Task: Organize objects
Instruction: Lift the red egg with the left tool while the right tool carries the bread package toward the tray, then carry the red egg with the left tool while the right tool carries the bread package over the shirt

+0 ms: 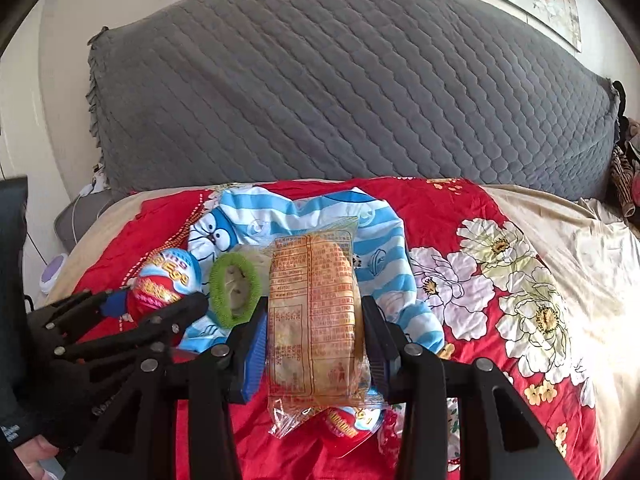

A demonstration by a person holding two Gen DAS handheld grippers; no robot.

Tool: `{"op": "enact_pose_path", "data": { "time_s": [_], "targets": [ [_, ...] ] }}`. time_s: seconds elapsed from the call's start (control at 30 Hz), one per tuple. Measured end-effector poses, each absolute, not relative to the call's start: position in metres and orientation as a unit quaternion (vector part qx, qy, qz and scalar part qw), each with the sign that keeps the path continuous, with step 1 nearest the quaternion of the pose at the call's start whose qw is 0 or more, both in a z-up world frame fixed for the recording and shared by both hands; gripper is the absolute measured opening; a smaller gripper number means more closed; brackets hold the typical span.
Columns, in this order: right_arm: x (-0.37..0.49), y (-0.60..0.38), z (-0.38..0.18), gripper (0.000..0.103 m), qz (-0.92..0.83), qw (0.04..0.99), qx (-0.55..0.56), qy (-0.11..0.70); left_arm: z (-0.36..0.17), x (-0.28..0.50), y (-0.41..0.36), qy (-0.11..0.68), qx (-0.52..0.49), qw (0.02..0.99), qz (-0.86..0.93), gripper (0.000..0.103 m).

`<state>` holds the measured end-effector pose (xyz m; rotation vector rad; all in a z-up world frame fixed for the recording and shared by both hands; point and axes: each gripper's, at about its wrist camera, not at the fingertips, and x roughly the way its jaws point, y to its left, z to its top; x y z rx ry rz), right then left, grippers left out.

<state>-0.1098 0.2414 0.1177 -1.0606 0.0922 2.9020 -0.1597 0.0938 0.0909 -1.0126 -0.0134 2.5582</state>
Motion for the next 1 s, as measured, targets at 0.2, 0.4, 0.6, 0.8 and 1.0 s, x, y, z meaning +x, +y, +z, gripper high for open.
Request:
{"op": "enact_pose_path", "data": {
  "time_s": [0.2,0.4,0.6,0.8,1.0],
  "targets": [
    [-0.124,0.244,0.112,0.044,0.935,0.022,-0.353,0.033,0.091,-0.173,0.1,-0.003,-0.362,0.192,0.912,0.051],
    [-0.145,0.244,0.11,0.043,0.933,0.019,-0.357,0.038,0.084,-0.184,0.1,0.0,-0.367,0.182,0.912,0.051],
    [-0.164,0.247,0.101,0.043,0.93,0.027,-0.365,0.037,0.077,-0.197,0.098,0.001,-0.372,0.171,0.913,0.051],
    [-0.18,0.251,0.089,0.044,0.926,0.034,-0.375,0.035,0.068,-0.207,0.099,0.002,-0.376,0.163,0.912,0.051],
    [-0.19,0.251,0.082,0.044,0.924,0.036,-0.379,0.028,0.062,-0.216,0.101,0.0,-0.379,0.159,0.912,0.051]
  ]
}}
